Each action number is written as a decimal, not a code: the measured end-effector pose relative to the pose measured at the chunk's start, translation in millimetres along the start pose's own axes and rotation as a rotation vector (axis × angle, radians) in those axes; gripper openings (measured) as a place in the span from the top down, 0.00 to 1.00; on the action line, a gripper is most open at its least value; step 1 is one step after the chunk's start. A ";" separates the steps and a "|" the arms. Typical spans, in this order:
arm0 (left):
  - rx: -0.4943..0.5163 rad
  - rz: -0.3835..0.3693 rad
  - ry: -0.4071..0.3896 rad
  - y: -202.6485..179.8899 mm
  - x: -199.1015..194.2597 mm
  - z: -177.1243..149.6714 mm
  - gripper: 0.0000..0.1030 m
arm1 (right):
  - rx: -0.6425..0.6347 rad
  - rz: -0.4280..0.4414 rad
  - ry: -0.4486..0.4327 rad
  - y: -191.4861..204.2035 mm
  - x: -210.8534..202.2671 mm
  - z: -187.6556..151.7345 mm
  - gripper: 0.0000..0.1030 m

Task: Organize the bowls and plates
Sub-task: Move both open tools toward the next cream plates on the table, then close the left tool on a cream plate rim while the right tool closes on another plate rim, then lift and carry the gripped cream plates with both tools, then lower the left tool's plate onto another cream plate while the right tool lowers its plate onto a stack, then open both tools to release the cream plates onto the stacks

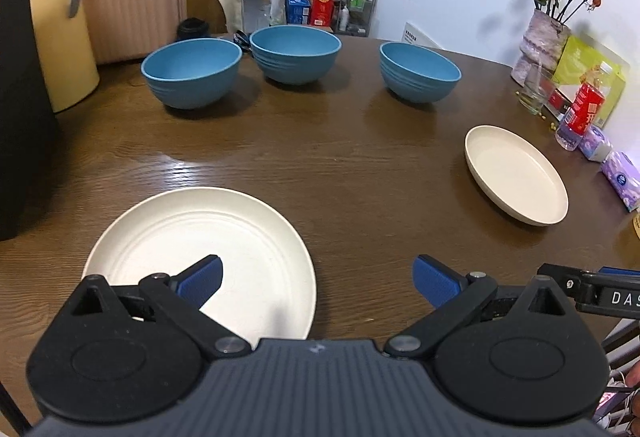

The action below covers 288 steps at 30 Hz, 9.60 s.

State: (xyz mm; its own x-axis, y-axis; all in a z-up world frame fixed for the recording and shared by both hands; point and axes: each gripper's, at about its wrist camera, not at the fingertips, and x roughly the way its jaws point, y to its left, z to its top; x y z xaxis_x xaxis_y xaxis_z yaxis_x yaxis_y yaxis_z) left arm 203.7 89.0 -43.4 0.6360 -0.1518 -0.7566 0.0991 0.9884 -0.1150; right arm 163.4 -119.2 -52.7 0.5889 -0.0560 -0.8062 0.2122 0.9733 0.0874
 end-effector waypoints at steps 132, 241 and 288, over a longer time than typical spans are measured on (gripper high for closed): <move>-0.048 0.104 0.173 -187.4 159.2 91.6 0.74 | -0.019 0.262 0.078 -174.3 147.6 142.2 0.89; -0.333 0.355 0.106 133.1 11.9 -14.7 0.74 | -0.547 0.374 0.131 198.0 83.0 26.6 0.85; -0.416 0.398 0.073 142.6 -10.7 -18.8 0.00 | -0.458 0.347 0.153 180.9 71.2 38.7 0.00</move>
State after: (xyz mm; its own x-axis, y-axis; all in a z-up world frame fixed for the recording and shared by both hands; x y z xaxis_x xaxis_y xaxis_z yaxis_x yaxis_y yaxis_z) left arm 196.6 231.6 -63.8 0.5067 0.2178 -0.8341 -0.4555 0.8891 -0.0445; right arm 273.8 44.3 -71.6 0.4372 0.2818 -0.8541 -0.3505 0.9280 0.1268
